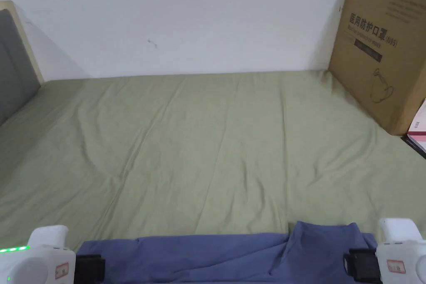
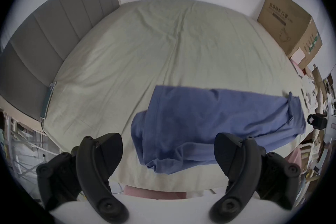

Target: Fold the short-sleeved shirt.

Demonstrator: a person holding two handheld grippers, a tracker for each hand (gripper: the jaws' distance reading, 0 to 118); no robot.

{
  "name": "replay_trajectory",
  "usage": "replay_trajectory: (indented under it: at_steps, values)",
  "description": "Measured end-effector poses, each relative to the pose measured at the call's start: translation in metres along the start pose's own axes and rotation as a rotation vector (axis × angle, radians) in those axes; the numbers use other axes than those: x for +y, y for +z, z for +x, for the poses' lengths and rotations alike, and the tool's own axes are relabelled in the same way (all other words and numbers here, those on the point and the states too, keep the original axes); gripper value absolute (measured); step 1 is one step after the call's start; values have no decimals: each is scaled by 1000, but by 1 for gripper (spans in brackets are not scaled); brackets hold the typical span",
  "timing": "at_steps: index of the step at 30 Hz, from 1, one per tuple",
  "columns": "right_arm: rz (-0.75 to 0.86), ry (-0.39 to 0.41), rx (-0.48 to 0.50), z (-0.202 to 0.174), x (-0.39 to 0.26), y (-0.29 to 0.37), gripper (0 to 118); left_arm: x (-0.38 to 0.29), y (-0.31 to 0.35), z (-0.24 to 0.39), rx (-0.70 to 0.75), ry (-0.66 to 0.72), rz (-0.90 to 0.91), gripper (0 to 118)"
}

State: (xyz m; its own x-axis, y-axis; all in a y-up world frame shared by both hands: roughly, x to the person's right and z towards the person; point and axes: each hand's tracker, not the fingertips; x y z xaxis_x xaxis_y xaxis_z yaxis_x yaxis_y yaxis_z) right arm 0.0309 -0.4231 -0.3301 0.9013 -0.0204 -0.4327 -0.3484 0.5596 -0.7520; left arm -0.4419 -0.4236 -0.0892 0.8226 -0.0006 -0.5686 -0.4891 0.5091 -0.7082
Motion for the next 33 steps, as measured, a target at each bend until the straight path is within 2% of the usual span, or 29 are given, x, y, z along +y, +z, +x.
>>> replay_trajectory:
  at_steps: [1, 2, 3, 4, 6, 7, 9, 11, 14, 16, 17, 19, 20, 21, 26, 29, 30, 31, 32, 33]
  values:
    - [32, -13, 17, -6, 5, 6, 83, 2, 5, -1, -23, 20, 25, 83]
    - [59, -25, 46, -13, 10, 11, 65, 3, 10, -2, -60, 43, 55, 56]
    - [82, -31, 62, -22, 14, 15, 24, 2, 13, -2, -77, 54, 63, 15]
    - [101, -36, 53, -32, 16, 16, 1, 1, 13, -2, -82, 63, 58, 2]
    - [106, -53, 51, -55, 17, 10, 1, -4, 7, -1, -66, 67, 41, 0]
    - [117, -33, 93, -65, 17, 7, 1, -7, 5, 0, -56, 76, 37, 0]
    - [133, -19, 80, -91, 14, 2, 1, -11, 1, -2, -67, 90, 28, 0]
    - [120, 33, 102, -110, 16, -8, 1, -11, 0, -6, -82, 111, 18, 0]
    - [90, 22, 159, -131, 19, -21, 1, -12, 1, -16, -62, 134, 31, 0]
    - [86, 30, 163, -143, 19, -27, 1, -12, 2, -29, -75, 194, 30, 17]
    - [77, 52, 166, -150, 19, -30, 1, -13, 1, -38, -109, 234, 41, 30]
    - [71, 70, 172, -161, 16, -33, 1, -16, -3, -51, -158, 300, 40, 93]
    - [59, 81, 190, -166, 16, -36, 1, -18, -8, -55, -165, 322, 18, 114]
    - [45, 86, 204, -170, 15, -37, 1, -20, -12, -58, -174, 323, 27, 118]
    - [12, 101, 225, -188, 12, -45, 1, -23, -51, -63, -279, 417, -38, 114]
    - [-7, 113, 227, -191, 11, -50, 1, -24, -76, -52, -324, 480, -81, 93]
    - [-12, 113, 226, -192, 11, -50, 1, -25, -86, -48, -319, 469, -82, 77]
    - [-17, 107, 226, -191, 10, -51, 1, -27, -94, -44, -290, 461, -89, 49]
    - [-24, 101, 229, -189, 11, -52, 1, -28, -96, -38, -190, 451, -83, 18]
    - [-30, 95, 232, -188, 11, -51, 1, -28, -91, -35, -135, 405, -43, 12]
